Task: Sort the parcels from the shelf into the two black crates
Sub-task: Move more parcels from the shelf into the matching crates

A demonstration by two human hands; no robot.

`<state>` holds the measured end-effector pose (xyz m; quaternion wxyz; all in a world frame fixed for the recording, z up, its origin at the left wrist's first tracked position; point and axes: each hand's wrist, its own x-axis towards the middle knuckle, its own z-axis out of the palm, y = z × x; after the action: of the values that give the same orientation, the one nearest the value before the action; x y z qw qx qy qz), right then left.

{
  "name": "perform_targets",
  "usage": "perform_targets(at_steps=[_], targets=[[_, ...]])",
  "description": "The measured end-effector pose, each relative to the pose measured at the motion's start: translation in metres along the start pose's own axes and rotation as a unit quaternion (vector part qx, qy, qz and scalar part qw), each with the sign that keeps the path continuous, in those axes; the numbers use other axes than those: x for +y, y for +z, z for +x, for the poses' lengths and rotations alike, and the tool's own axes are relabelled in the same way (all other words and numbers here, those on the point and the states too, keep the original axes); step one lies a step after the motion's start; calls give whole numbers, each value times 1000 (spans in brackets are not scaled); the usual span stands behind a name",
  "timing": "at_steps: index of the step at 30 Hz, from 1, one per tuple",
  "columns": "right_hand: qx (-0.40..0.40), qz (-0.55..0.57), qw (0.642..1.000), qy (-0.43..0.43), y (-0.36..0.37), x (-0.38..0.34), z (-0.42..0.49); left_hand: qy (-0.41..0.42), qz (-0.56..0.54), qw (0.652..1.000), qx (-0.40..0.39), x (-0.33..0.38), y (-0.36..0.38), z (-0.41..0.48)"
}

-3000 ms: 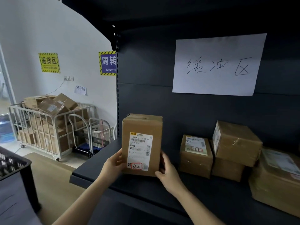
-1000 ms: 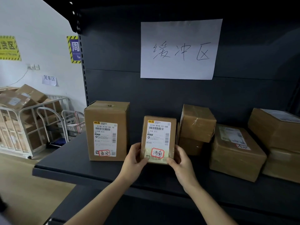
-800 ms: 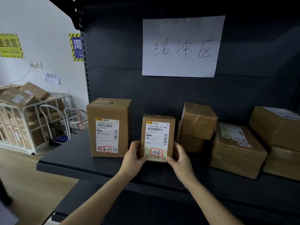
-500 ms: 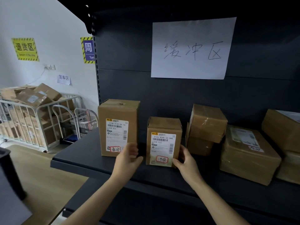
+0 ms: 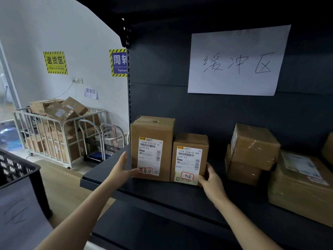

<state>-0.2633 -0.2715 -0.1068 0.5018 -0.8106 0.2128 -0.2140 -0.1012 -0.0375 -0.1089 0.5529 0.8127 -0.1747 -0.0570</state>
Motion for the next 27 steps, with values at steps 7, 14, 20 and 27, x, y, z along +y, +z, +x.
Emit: perform_targets(at_steps=[7,14,20,27], targets=[[-19,-17,1000,19,1,2,11,47,-45,989,-129,-9,-7,17],[-51,-58,997,22,1,0,14,58,-38,987,-146,-13,2,27],[-44,-54,998,10,-4,-6,13,67,-40,987,-139,-9,1,25],[-38,-15,999,-21,-19,-19,8,74,-117,983,-120,9,2,13]])
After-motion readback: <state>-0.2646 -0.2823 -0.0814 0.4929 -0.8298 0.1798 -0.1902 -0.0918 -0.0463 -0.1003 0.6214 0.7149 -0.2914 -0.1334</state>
